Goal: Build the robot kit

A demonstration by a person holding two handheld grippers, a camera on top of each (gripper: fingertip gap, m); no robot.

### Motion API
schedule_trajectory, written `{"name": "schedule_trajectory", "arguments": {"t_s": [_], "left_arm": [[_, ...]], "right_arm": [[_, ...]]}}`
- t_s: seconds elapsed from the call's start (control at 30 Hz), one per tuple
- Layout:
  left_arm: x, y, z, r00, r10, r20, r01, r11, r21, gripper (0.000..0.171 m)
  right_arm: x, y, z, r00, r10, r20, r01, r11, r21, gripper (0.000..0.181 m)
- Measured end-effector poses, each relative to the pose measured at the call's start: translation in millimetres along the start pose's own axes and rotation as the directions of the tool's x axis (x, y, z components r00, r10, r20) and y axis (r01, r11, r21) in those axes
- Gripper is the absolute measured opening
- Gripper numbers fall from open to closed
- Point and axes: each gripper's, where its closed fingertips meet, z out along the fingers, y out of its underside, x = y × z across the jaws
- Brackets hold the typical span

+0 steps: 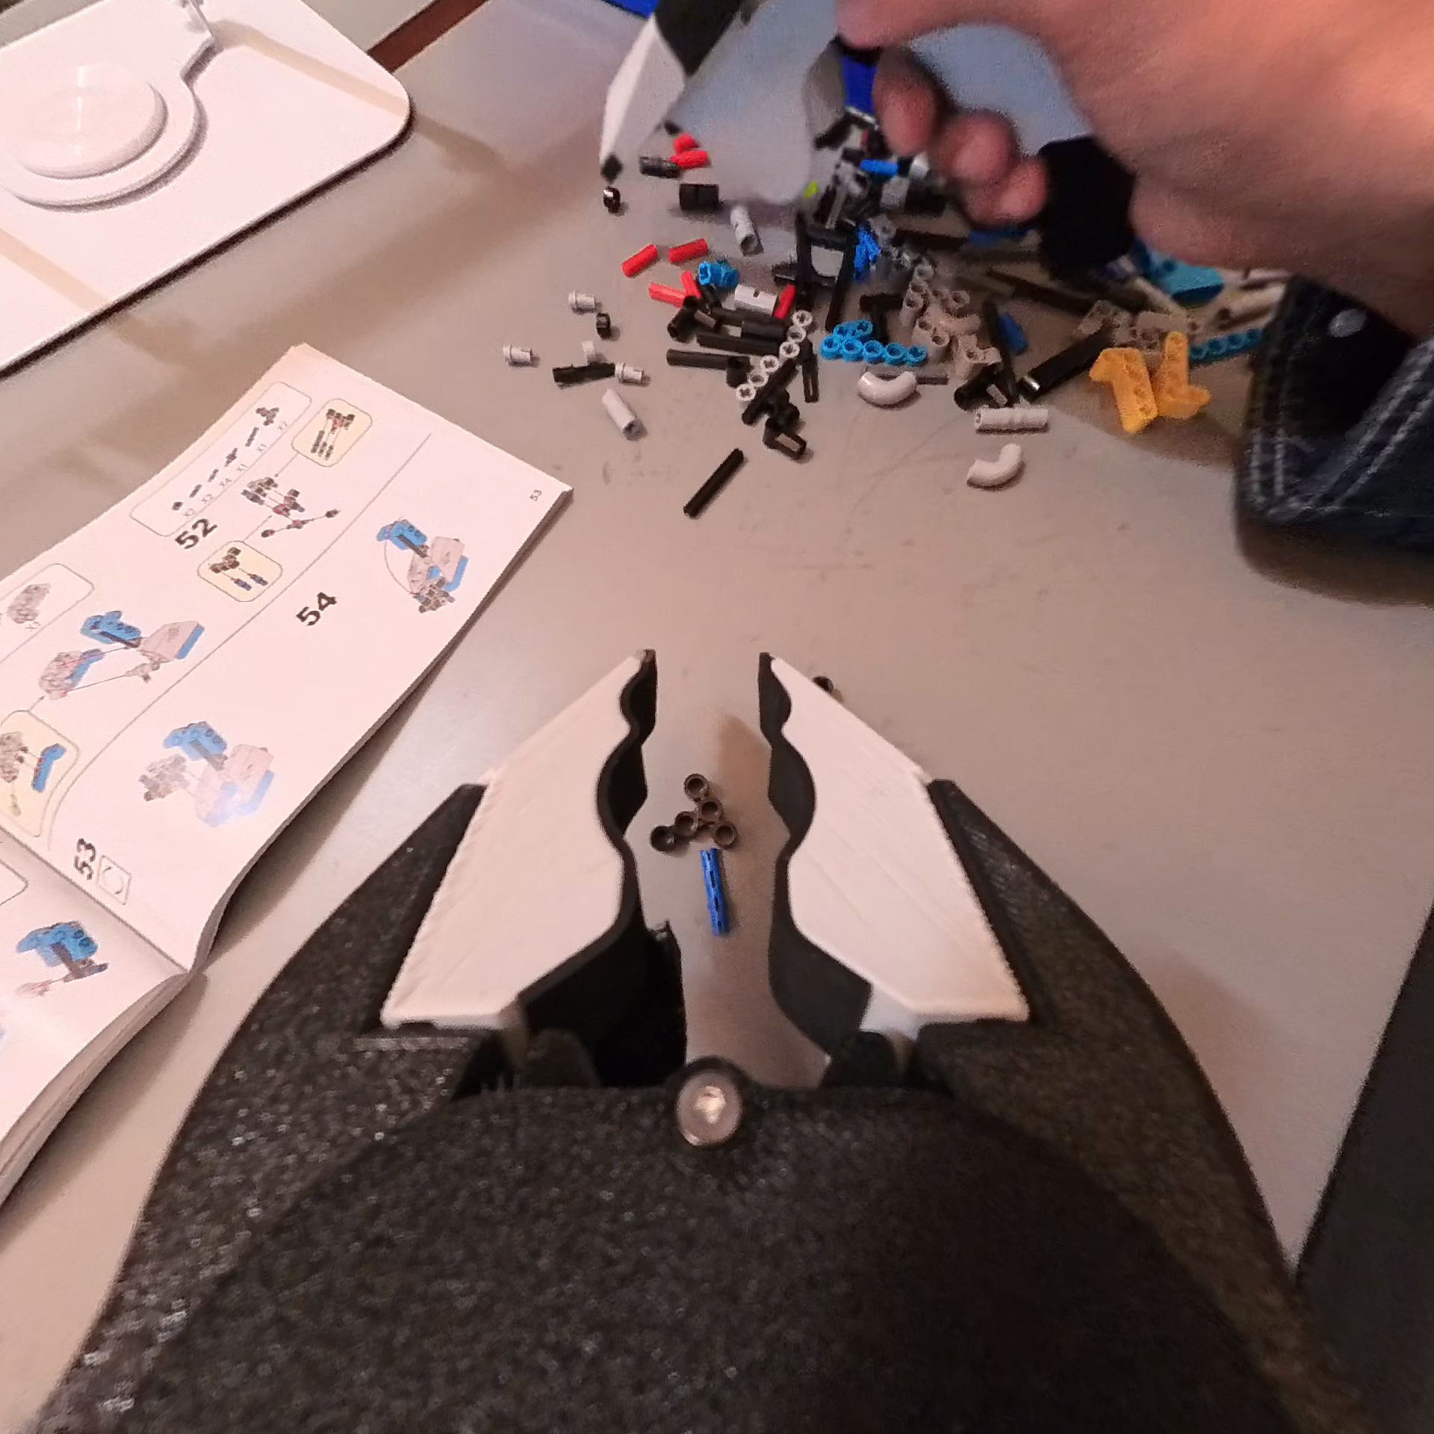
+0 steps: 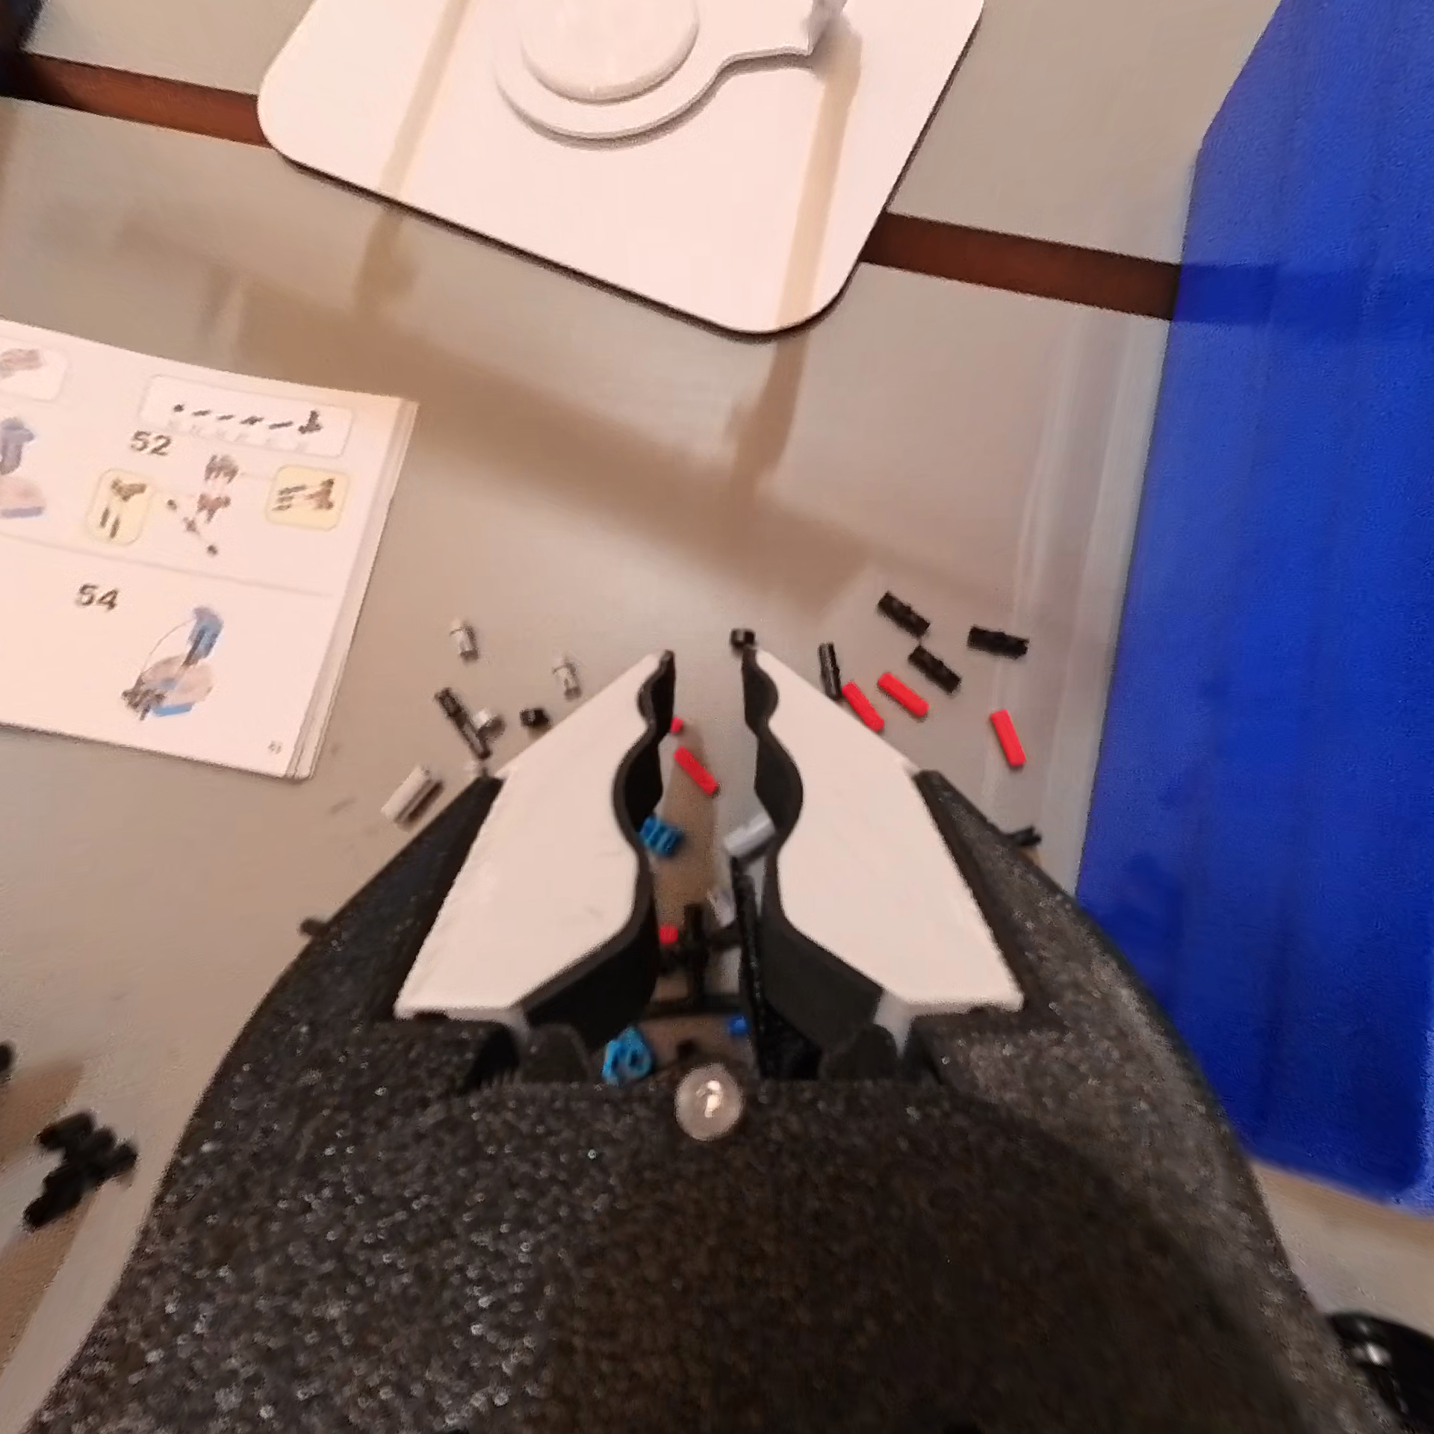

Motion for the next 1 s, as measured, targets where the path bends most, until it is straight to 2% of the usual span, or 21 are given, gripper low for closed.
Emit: {"name": "schedule_trajectory", "arguments": {"t_s": [0.17,0.33,0.43,0.53,0.67,0.8,0.9,1.0], "left_arm": [[-4,1,0,0.999,-0.048,-0.021,0.048,0.999,0.013,0.026],[-4,1,0,0.996,-0.079,-0.046,0.080,0.997,0.019,0.026],[-5,2,1,0.997,-0.071,-0.039,0.072,0.997,0.011,0.026],[-6,4,2,0.997,-0.071,-0.034,0.071,0.997,0.004,0.026],[-9,4,2,0.997,-0.073,-0.025,0.073,0.997,0.006,0.026],[-11,5,2,0.997,-0.080,-0.023,0.080,0.997,0.001,0.026],[-12,6,2,0.997,-0.076,-0.018,0.076,0.997,-0.003,0.026],[-13,6,2,0.997,-0.071,-0.010,0.071,0.998,-0.003,0.026]], "right_arm": [[10,7,20,0.997,-0.034,-0.075,0.032,0.999,-0.021,0.017],[10,8,25,0.998,-0.018,-0.060,0.017,1.000,-0.023,0.016],[2,9,25,1.000,-0.014,-0.005,0.013,1.000,-0.016,0.003],[-4,8,18,0.999,-0.047,0.015,0.047,0.999,0.003,0.003],[-43,16,-16,0.976,-0.174,0.131,0.167,0.984,0.064,0.003],[-91,46,-46,0.915,-0.346,0.207,0.330,0.938,0.107,0.003],[-116,68,-58,0.892,-0.366,0.267,0.353,0.931,0.095,0.003],[-123,78,-63,0.899,-0.356,0.256,0.347,0.934,0.080,0.002]]}}
